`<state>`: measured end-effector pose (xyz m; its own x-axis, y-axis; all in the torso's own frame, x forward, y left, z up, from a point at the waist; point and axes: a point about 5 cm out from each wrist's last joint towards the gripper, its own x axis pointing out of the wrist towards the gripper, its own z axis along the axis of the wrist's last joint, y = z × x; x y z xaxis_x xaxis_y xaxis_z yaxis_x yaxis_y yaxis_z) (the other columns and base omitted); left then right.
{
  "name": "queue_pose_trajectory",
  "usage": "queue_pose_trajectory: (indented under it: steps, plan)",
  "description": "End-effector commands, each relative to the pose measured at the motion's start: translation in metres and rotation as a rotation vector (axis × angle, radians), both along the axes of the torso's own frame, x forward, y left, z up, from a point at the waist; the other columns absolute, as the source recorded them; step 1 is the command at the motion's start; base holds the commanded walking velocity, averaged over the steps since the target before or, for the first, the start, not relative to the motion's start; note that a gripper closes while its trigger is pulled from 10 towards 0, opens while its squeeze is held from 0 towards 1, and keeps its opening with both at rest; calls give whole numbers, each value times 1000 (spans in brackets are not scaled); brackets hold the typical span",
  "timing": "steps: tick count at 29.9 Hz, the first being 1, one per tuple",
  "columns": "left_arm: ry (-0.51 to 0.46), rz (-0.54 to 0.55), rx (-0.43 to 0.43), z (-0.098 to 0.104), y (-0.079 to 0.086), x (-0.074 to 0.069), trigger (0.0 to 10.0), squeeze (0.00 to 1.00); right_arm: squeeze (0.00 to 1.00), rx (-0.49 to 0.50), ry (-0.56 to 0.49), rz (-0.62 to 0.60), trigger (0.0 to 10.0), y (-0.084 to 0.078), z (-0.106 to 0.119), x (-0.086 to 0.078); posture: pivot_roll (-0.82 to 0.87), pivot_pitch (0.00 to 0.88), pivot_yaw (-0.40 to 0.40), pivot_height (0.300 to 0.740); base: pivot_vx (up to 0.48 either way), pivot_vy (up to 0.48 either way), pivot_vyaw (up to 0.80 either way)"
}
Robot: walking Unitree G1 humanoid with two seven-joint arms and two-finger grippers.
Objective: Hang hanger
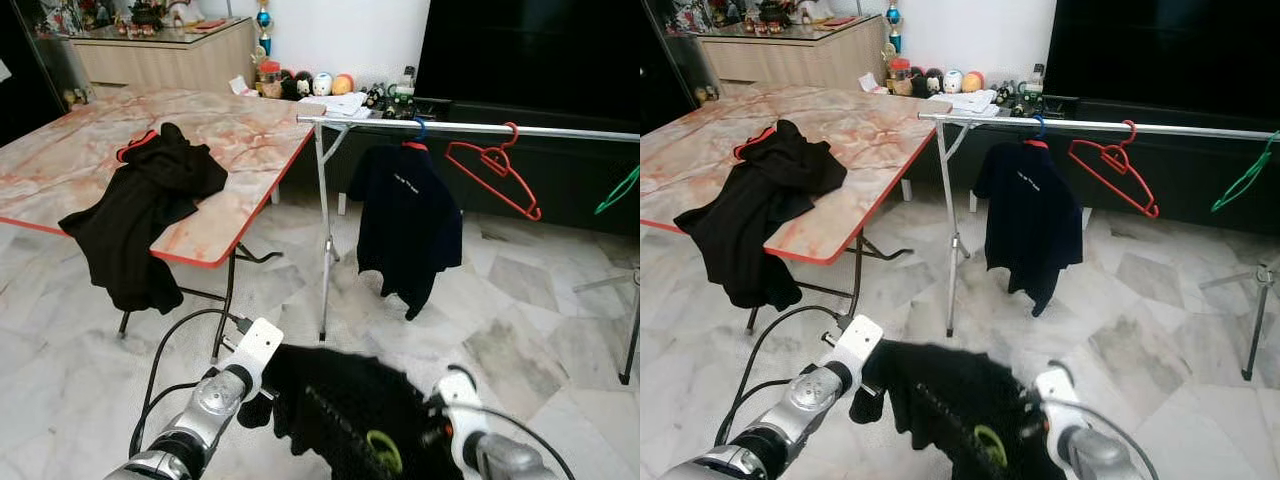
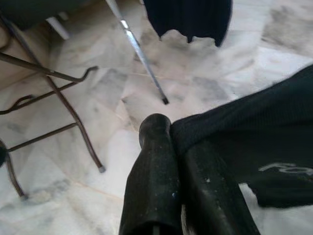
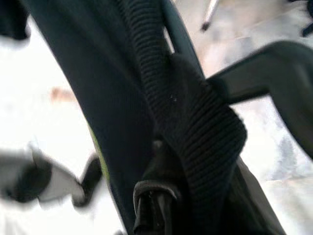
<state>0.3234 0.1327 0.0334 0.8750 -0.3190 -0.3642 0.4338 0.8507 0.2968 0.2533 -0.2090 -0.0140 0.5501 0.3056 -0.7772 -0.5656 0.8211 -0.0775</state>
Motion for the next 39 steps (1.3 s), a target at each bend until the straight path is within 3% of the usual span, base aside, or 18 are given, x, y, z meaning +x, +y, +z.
queue_pose_trajectory:
  steps: [1, 3, 5, 15, 16, 17, 19, 20, 24, 25, 26, 27, 28, 29, 32, 36, 37, 39]
  plan:
    - [7, -31, 54, -1, 16, -2, 0, 0, 0, -280, 166, 217, 10000, -35, -15, -31, -91, 10, 35, 740, 0, 0, 0]
    - [21, -81, 88, -4, 13, -4, 0, 0, 0, -367, 217, 296, 10000, -46, -17, -38, -91, 10, 35, 740, 0, 0, 0]
    - [21, -104, 106, -5, 11, -5, 0, 0, 0, -356, 225, 294, 10000, -50, -15, -39, -89, 9, 33, 740, 0, 0, 0]
    - [48, -182, 127, -9, 6, -10, 0, 0, 0, -397, 24, 94, 10000, -60, 5, -7, -92, 8, 32, 740, 0, 0, 0]
    - [72, -212, 121, -11, 4, -12, 0, 286, 0, -390, -34, 2, 10000, -62, 10, 0, -88, 6, 30, 740, 0, 0, 0]
    - [93, -236, 124, -13, 4, -14, 0, 1000, 0, -331, -82, -98, 10000, -60, 14, 8, -88, 6, 30, 740, 0, 0, 0]
    - [141, -292, 135, -18, 2, -19, 588, 1000, 0, -148, -169, -303, 10000, -53, 24, 22, -88, 7, 30, 740, 0, 0, 0]
    - [155, -315, 153, -20, 2, -22, 3529, 1000, 0, -11, -184, -379, 10000, -46, 29, 28, -87, 9, 30, 740, 0, 0, 0]
    - [172, -339, 148, -22, 1, -24, 4275, 1000, 0, 78, -183, -391, 10000, -38, 31, 31, -88, 9, 30, 740, 0, 0, 0]
    - [170, -345, 154, -23, -1, -24, 5882, 1000, 0, 83, -170, -336, 10000, -32, 29, 30, -88, 9, 30, 740, 0, 0, 0]
    - [173, -346, 150, -23, -1, -24, 10000, 1000, 0, 72, -164, -300, 10000, -30, 28, 29, -87, 8, 30, 740, 0, 0, 0]
    - [173, -348, 151, -23, -2, -24, 10000, 765, 0, 55, -158, -262, 10000, -28, 27, 28, -86, 9, 28, 740, 0, 0, 0]
    - [168, -351, 160, -22, -2, -24, 10000, 0, 0, 4, -159, -213, 10000, -28, 26, 26, -86, 9, 28, 740, 0, 0, 0]
    - [156, -339, 173, -21, -1, -22, 10000, 0, 0, -110, -166, -139, 10000, -31, 24, 25, -86, 9, 28, 740, 0, 0, 0]
    - [148, -302, 169, -19, 2, -19, 10000, 0, 0, -219, -191, -99, 10000, -36, 24, 25, -88, 8, 26, 740, 0, 0, 0]
    - [145, -297, 176, -18, 5, -18, 10000, 0, 0, -193, -217, -107, 10000, -35, 25, 26, -86, 10, 26, 740, 0, 0, 0]
    - [145, -297, 178, -18, 5, -19, 10000, 0, 0, -216, -221, -39, 10000, -33, 24, 25, -86, 10, 26, 740, 0, 0, 0]
    - [148, -291, 189, -20, 7, -20, 10000, 0, 0, -336, -276, 336, 10000, -24, 26, 18, -87, 10, 34, 740, 0, 0, 0]
